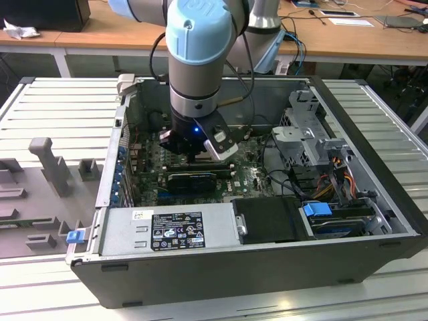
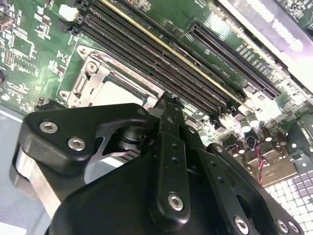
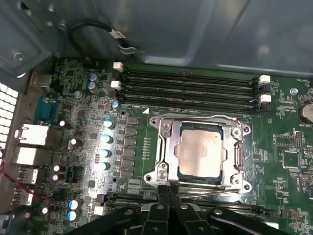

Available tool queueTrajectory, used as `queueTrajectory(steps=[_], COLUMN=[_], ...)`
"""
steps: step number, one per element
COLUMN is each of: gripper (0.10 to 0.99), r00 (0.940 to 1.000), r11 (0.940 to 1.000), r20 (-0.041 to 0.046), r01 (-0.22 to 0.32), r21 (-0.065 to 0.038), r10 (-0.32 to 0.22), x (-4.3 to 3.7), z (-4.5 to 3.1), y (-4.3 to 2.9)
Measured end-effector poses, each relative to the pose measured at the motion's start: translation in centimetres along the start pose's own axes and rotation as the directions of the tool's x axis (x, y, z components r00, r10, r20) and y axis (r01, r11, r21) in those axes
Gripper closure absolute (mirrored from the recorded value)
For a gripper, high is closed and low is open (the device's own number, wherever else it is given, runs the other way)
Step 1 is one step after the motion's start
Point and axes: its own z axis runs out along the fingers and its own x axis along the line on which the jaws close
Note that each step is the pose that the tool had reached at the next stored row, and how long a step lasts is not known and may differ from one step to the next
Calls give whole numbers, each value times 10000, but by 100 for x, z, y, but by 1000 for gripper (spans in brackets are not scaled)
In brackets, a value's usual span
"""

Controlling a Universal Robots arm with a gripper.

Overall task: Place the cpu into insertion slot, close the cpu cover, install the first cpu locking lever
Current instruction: 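Install the first cpu locking lever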

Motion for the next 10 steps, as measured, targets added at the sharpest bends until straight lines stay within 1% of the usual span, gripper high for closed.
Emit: queueTrajectory(steps=[1, 4, 5, 10], gripper=[980, 980, 980, 980], r00=[10000, 10000, 10000, 10000], r11=[9999, 9997, 9996, 9993], r20=[8, 14, 16, 19], r01=[16, 49, 57, 76], r21=[-106, -259, -282, -368], r10=[-16, -48, -57, -75], x=[18, 66, 78, 96], z=[-3, -5, 2, 88], y=[-14, -22, -25, -46])
